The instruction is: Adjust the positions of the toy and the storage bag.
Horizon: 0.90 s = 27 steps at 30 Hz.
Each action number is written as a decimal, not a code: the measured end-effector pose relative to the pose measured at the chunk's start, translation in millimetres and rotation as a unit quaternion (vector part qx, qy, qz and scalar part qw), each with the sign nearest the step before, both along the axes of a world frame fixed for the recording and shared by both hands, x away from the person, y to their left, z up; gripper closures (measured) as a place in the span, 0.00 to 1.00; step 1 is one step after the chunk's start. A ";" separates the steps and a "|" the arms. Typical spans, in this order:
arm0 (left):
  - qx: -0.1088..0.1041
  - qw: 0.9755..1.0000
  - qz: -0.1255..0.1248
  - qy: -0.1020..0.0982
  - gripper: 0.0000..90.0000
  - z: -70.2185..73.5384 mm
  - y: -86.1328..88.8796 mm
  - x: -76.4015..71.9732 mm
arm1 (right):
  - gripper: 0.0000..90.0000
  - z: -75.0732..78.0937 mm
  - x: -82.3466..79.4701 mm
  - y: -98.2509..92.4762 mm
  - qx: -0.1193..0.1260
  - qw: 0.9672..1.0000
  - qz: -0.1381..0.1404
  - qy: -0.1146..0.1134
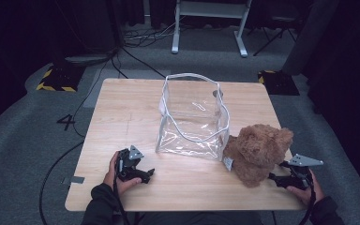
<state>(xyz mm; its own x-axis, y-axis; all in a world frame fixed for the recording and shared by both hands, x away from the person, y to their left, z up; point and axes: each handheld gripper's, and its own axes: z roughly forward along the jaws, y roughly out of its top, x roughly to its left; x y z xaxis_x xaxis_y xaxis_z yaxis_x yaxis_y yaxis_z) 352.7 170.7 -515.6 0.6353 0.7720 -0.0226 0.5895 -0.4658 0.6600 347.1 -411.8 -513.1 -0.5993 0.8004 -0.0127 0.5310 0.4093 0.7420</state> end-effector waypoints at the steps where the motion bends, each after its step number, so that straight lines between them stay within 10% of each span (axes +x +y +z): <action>1: 0.000 1.000 0.000 0.000 0.01 0.0 0.0 0.0 | 0.21 0.0 -0.1 -0.2 0.000 1.000 0.001 0.000; 9: 0.000 1.000 0.013 -0.001 0.01 -0.1 0.4 -3.2 | 0.21 4.3 -4.2 -5.9 -0.011 1.000 0.009 -0.002; 15: 0.001 1.000 0.013 -0.002 0.01 -0.1 0.2 -3.6 | 0.20 26.2 -14.4 -12.7 0.044 0.998 0.037 -0.012; 27: 0.001 1.000 0.014 -0.001 0.01 -0.1 0.1 -3.7 | 0.22 58.6 -22.4 1.7 0.021 0.996 0.068 -0.052</action>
<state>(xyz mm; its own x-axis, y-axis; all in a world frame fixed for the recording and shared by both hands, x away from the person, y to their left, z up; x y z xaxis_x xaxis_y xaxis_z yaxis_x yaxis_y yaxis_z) 349.0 170.8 -515.7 0.6131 0.7898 -0.0189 0.6007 -0.4504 0.6605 324.7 -410.1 -454.5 -0.6999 0.7126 -0.0481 0.3916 0.4392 0.8086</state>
